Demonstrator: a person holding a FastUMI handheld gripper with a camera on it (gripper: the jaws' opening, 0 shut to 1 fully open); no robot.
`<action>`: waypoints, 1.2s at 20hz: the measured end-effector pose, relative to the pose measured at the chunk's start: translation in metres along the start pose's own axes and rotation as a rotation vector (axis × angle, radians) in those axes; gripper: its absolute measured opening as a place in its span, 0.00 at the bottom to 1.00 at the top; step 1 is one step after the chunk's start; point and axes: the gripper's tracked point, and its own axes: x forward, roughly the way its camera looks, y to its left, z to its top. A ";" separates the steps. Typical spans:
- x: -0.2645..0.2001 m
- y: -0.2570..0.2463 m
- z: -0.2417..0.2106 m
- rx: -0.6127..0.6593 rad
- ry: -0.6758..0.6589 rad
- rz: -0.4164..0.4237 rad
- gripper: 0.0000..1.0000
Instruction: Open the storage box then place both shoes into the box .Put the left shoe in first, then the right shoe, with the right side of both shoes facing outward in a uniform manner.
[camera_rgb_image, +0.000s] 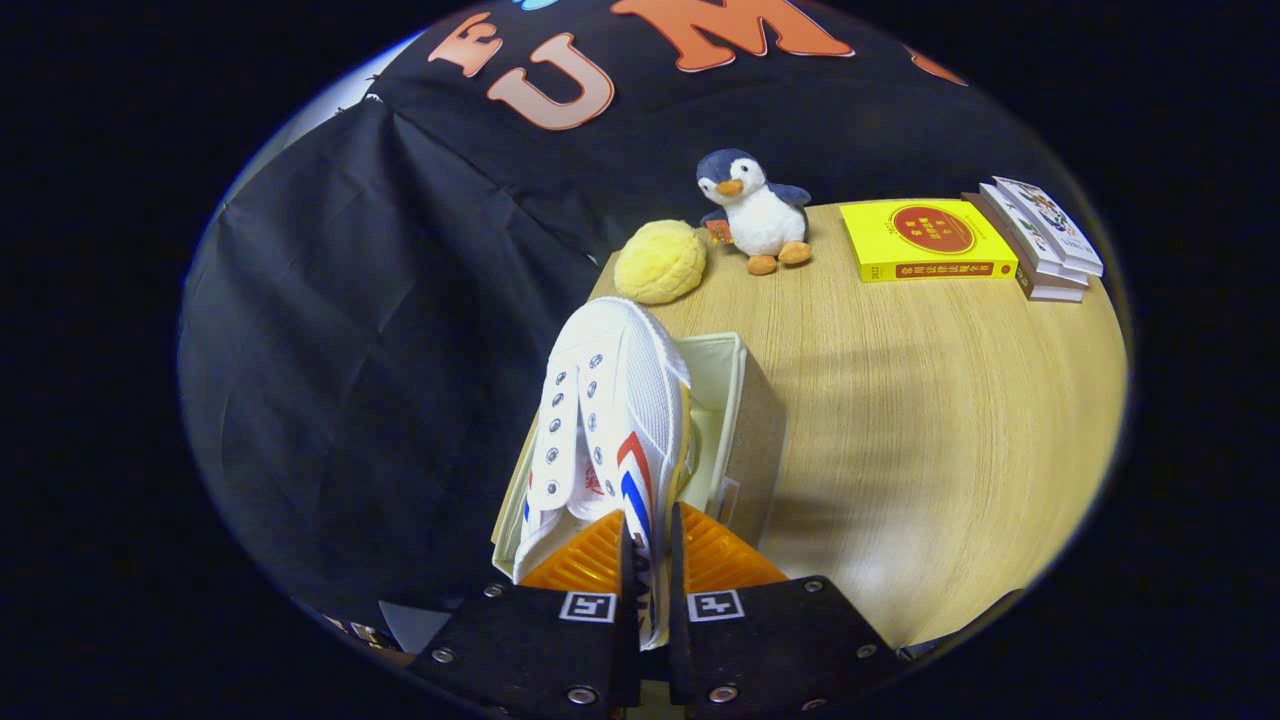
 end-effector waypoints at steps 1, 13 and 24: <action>0.005 0.003 -0.004 0.006 0.006 -0.015 0.12; 0.047 -0.005 -0.032 0.073 0.043 -0.265 0.12; 0.052 0.013 -0.024 -0.083 0.004 -0.291 0.52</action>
